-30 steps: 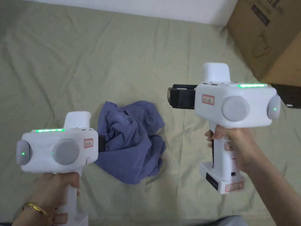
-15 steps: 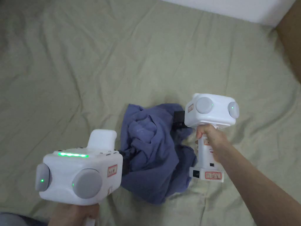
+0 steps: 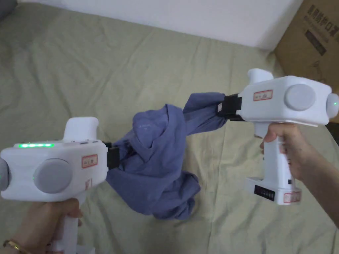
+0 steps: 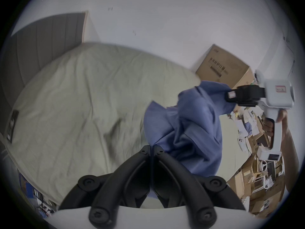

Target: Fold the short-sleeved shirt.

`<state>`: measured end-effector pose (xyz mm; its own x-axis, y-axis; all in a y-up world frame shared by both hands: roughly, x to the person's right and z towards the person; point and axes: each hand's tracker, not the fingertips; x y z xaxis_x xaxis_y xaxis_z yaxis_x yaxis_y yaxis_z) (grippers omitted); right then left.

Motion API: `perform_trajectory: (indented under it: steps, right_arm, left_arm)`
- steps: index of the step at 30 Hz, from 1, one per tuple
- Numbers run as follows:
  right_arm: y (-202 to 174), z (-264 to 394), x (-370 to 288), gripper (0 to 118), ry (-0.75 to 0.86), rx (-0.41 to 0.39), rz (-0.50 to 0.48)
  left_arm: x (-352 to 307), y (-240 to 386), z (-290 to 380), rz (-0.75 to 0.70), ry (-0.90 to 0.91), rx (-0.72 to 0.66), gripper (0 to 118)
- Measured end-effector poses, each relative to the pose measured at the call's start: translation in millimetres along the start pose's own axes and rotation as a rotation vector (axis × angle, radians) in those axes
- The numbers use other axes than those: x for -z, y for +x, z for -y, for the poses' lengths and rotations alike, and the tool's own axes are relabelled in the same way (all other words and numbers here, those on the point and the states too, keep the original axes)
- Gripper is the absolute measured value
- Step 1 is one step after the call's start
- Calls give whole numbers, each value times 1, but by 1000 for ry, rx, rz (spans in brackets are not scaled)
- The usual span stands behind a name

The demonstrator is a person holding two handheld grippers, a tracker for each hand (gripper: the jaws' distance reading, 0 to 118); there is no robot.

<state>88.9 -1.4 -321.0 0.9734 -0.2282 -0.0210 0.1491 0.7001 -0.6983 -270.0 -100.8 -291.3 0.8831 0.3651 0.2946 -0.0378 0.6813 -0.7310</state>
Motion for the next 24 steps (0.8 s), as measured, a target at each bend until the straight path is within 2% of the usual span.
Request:
perform_trajectory:
  steps: [3,12,18,24]
  right_arm:
    - [-11,-19,-73,3,126,-17,-55]
    - [-47,-55,-240,3,503,-102,-99]
    - [-69,-74,-299,3,608,-153,-90]
    - [-90,-82,-316,3,641,-190,-65]
  left_arm:
    - [-41,17,-34,42,120,62,2]
    - [-152,59,-129,221,382,151,2]
    - [-200,87,-164,225,484,216,2]
    - [-224,103,-184,154,541,296,2]
